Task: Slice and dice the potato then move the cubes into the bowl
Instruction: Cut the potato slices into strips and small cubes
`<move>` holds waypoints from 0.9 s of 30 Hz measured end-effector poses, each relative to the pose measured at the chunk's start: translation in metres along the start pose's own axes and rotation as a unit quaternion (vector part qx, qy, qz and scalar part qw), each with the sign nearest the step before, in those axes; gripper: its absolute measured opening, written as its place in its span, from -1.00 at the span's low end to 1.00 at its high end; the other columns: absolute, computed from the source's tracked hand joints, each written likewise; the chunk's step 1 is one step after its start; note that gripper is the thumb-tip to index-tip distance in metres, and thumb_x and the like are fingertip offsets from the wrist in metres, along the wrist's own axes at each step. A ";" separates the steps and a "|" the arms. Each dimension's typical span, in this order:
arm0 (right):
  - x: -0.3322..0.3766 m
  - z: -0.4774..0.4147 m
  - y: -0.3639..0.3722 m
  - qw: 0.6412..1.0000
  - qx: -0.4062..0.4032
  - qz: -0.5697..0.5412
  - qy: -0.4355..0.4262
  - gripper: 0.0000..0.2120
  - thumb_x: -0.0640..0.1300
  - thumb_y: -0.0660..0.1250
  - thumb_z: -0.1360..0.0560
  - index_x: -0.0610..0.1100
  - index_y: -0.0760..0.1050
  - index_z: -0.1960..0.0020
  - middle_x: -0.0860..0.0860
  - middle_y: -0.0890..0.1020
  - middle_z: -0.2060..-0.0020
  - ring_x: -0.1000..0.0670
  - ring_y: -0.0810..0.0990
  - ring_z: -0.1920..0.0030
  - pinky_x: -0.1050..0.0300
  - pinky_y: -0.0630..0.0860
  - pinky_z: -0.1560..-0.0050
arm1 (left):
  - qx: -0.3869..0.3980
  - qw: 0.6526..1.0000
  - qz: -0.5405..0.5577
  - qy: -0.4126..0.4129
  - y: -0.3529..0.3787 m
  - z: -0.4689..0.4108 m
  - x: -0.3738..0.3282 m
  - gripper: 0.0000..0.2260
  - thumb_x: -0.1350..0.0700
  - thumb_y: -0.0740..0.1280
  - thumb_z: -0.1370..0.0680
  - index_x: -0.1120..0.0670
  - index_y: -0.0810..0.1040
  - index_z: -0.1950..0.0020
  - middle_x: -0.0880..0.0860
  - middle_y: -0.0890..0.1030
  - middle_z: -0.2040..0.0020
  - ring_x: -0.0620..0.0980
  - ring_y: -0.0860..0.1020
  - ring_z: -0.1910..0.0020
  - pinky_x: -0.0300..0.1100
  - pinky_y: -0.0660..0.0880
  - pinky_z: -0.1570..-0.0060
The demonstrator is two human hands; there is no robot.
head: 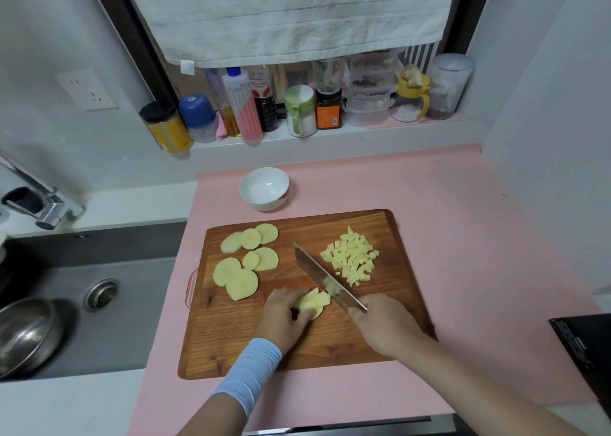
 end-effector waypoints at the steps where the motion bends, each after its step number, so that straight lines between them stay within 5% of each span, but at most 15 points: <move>1: 0.000 0.000 -0.002 1.000 -0.002 0.003 -0.001 -0.69 0.11 0.21 -0.64 -0.03 0.54 0.15 0.07 0.60 0.34 0.05 0.56 0.34 0.13 0.34 0.41 | 0.006 1.000 0.001 -0.010 0.001 -0.004 0.000 -0.68 0.00 0.44 -0.52 0.00 0.62 -0.27 -0.08 0.56 0.03 -0.09 0.45 -0.02 -0.24 0.37 -0.10; 8: -0.003 0.003 -0.005 1.000 -0.016 0.022 0.002 -0.67 0.09 0.22 -0.64 -0.03 0.47 0.25 0.06 0.58 0.36 0.06 0.55 0.35 0.14 0.31 0.43 | -0.026 0.998 -0.021 -0.047 -0.007 -0.026 0.011 -0.73 0.11 0.38 -0.58 0.05 0.62 -0.29 0.00 0.60 -0.11 0.00 0.46 -0.16 -0.30 0.29 -0.20; 12: -0.003 0.006 -0.003 1.000 -0.015 0.023 0.000 -0.68 0.09 0.22 -0.63 0.00 0.47 0.24 0.07 0.58 0.35 0.04 0.55 0.32 0.13 0.32 0.41 | -0.008 0.997 -0.062 0.034 -0.003 -0.021 0.010 -0.71 0.11 0.34 -0.56 0.01 0.62 -0.29 -0.05 0.59 -0.10 0.00 0.44 -0.11 0.01 0.44 -0.21; 15: -0.005 0.008 -0.002 1.000 -0.009 0.014 0.003 -0.69 0.08 0.23 -0.63 -0.01 0.49 0.23 0.07 0.57 0.37 0.04 0.54 0.34 0.14 0.33 0.41 | 0.025 0.999 -0.024 0.027 -0.001 -0.010 0.013 -0.42 -0.19 0.40 -0.46 -0.04 0.46 -0.44 -0.10 0.49 -0.19 -0.07 0.34 -0.20 -0.11 0.34 -0.31; 17: -0.006 0.007 -0.003 1.000 -0.010 0.009 0.004 -0.67 0.07 0.23 -0.63 -0.02 0.46 0.27 0.07 0.56 0.39 0.05 0.53 0.37 0.15 0.33 0.41 | 0.053 0.997 -0.032 0.044 0.001 -0.006 0.014 -0.25 -0.21 0.50 -0.38 -0.03 0.35 -0.51 -0.10 0.45 -0.21 -0.12 0.29 -0.22 -0.17 0.31 -0.33; 22: 0.002 0.006 -0.001 1.000 0.013 0.012 0.001 -0.63 0.06 0.23 -0.63 -0.03 0.40 0.32 0.07 0.53 0.39 0.03 0.51 0.37 0.13 0.33 0.41 | -0.013 0.999 -0.003 0.040 0.011 0.005 0.006 -0.32 -0.06 0.57 -0.37 0.03 0.43 -0.44 -0.07 0.53 -0.18 -0.07 0.35 -0.17 -0.27 0.27 -0.26; 27: 0.010 0.003 -0.001 0.999 0.017 0.031 -0.011 -0.66 0.10 0.21 -0.63 -0.03 0.45 0.26 0.07 0.59 0.30 0.02 0.56 0.26 0.12 0.35 0.37 | -0.053 0.998 0.021 0.002 0.019 0.018 -0.003 -0.37 0.02 0.53 -0.39 0.00 0.43 -0.42 -0.18 0.49 -0.20 -0.08 0.35 -0.19 -0.12 0.37 -0.28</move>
Point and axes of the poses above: each hand's wrist, its own z-axis away from the middle knuckle, its own y-axis out of the palm, x = y × z, the point moved 2 cm from there along -z, towards the middle knuckle
